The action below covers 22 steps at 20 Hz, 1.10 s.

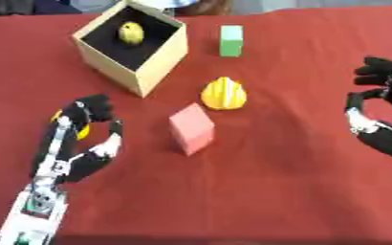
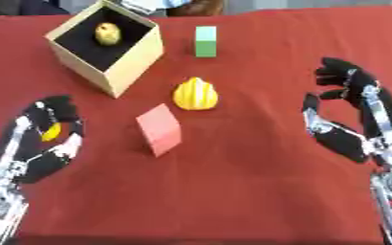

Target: Pick up objects on the table and place them in the box.

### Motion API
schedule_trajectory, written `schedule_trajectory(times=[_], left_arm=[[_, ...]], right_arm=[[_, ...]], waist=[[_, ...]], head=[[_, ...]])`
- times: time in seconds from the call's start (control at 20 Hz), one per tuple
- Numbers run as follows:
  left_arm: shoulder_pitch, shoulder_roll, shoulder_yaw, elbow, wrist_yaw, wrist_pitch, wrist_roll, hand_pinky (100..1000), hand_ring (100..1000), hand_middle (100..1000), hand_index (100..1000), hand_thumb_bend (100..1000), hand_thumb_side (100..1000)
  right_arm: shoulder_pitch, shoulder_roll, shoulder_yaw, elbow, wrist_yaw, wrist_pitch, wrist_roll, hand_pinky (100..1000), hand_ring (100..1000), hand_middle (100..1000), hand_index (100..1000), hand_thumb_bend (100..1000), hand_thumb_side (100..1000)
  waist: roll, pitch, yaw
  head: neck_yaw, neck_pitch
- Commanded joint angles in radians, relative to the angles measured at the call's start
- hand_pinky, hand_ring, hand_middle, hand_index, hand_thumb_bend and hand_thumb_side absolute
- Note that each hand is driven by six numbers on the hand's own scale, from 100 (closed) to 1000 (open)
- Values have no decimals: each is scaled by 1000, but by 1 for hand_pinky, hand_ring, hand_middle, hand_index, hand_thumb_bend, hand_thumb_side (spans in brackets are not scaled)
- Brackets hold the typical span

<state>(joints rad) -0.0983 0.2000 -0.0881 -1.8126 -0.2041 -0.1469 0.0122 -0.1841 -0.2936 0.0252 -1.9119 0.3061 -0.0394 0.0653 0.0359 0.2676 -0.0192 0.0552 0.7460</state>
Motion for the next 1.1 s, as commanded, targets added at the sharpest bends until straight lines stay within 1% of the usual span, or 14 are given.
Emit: schedule_trajectory(times=[0.05, 0.55, 0.7, 0.85, 0.95, 1.1], left_arm=[[-10, 1, 6, -14, -6, 1, 4, 713, 626, 615, 794, 200, 100], [-12, 6, 12, -17, -12, 6, 9, 713, 626, 615, 795, 202, 100], [-16, 21, 21, -22, -22, 12, 10, 717, 629, 619, 800, 214, 100], [-25, 60, 43, -36, -50, 30, 4, 724, 638, 630, 810, 229, 100], [-31, 110, 72, -49, -82, 52, -11, 732, 647, 649, 823, 264, 100], [-33, 196, 116, -58, -135, 102, -40, 739, 655, 665, 834, 329, 100]], right_arm=[[-7, -4, -6, -15, -4, 0, -1, 669, 770, 746, 879, 100, 100], [-6, -4, -7, -14, -5, 0, -2, 669, 770, 745, 879, 100, 100], [-5, -4, -7, -13, -4, 0, -1, 669, 769, 745, 879, 100, 100], [-3, -5, -7, -11, -3, 1, -1, 669, 769, 745, 879, 100, 100], [-1, -9, -8, -10, -1, 1, -2, 669, 769, 746, 879, 100, 100], [1, -11, -10, -8, -1, 2, -5, 669, 769, 745, 879, 100, 100]], waist=[[5, -9, 0], [6, -12, -1], [7, -14, -2], [7, -15, -1], [10, -17, 1], [14, -17, 2]], head=[[2, -8], [2, -9], [1, -9], [-3, -9], [-6, -11], [-13, -14]])
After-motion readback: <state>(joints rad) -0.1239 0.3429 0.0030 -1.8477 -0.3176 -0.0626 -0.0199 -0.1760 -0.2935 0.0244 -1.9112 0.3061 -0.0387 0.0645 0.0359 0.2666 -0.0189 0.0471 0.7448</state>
